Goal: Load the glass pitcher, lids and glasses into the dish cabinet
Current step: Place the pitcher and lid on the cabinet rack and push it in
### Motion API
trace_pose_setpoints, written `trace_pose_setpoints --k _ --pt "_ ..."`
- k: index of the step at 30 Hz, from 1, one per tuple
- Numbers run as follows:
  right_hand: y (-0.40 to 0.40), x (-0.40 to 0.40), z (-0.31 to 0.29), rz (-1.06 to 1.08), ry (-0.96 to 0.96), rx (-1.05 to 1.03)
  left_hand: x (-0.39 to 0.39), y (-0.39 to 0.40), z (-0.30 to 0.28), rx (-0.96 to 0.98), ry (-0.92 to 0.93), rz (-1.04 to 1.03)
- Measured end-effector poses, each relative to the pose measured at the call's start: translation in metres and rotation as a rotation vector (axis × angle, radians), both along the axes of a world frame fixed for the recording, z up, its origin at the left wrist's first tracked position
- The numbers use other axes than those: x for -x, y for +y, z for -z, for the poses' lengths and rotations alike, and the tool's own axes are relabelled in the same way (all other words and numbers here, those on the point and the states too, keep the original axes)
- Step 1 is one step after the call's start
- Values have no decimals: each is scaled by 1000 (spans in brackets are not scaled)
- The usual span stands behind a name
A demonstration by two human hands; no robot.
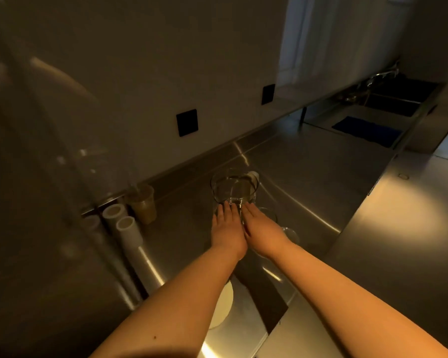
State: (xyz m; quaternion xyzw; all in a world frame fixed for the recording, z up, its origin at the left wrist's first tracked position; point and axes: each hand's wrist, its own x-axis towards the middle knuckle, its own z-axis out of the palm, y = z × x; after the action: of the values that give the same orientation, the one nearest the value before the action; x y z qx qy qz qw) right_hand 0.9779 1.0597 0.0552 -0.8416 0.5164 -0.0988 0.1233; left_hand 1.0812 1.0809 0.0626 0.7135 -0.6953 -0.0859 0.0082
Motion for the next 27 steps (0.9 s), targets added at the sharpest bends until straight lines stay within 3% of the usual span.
trace_pose_setpoints --k 9,16,22,27 --pt "-73 -9 29 -61 137 -5 -15 -53 27 -54 25 -68" --pt "-92 -33 37 -57 75 140 -23 -49 48 -36 29 -42" --pt "-96 -44 37 29 137 222 -27 -28 53 -52 -6 -59" --pt "-93 -44 38 80 94 212 -30 11 69 -246 -27 -205"
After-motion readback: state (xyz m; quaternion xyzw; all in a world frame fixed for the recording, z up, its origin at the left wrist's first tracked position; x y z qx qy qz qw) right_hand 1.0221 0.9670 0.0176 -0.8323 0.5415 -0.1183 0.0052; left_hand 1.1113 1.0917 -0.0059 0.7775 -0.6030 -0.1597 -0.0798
